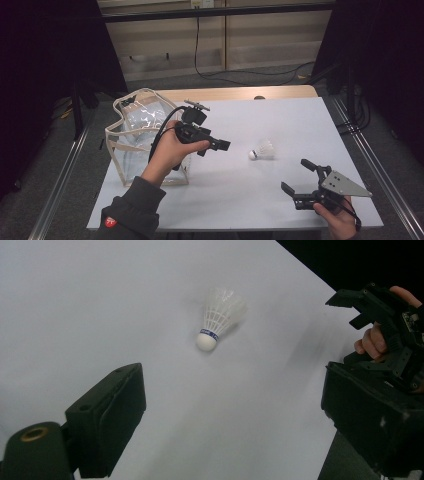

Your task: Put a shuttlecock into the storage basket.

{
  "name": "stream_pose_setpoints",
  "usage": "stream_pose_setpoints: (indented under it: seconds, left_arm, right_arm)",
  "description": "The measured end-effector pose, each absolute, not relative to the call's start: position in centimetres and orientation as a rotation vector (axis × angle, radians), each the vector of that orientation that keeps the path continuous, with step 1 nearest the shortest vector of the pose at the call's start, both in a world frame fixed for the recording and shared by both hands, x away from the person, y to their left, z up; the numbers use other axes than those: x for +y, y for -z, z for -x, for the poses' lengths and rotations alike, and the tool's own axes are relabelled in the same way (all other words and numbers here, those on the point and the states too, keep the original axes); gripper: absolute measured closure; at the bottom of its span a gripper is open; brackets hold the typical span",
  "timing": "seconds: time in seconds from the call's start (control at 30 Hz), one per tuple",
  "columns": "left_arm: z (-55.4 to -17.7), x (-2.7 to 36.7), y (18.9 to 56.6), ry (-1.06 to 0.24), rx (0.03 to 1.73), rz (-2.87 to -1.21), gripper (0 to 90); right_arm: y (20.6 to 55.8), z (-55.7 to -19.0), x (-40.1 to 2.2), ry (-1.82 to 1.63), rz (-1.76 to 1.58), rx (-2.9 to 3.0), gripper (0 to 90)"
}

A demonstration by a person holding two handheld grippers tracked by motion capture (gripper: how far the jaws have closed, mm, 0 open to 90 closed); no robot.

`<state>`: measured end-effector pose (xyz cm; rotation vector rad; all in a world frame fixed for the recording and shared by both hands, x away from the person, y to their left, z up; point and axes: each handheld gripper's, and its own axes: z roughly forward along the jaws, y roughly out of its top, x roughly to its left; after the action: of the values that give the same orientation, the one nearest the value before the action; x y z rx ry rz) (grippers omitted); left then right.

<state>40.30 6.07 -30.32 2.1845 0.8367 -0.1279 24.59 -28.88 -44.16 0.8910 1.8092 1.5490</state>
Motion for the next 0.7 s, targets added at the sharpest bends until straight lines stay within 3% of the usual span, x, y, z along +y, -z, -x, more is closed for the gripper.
stream_pose_setpoints:
  seconds: [0.7]
  left_arm:
    - [-39.6, 4.9, 32.9, 0.125, 0.818, -2.202, 8.2]
  right_arm:
    - [44.1, -24.6, -28.9, -1.55, -0.892, 1.807, 2.6]
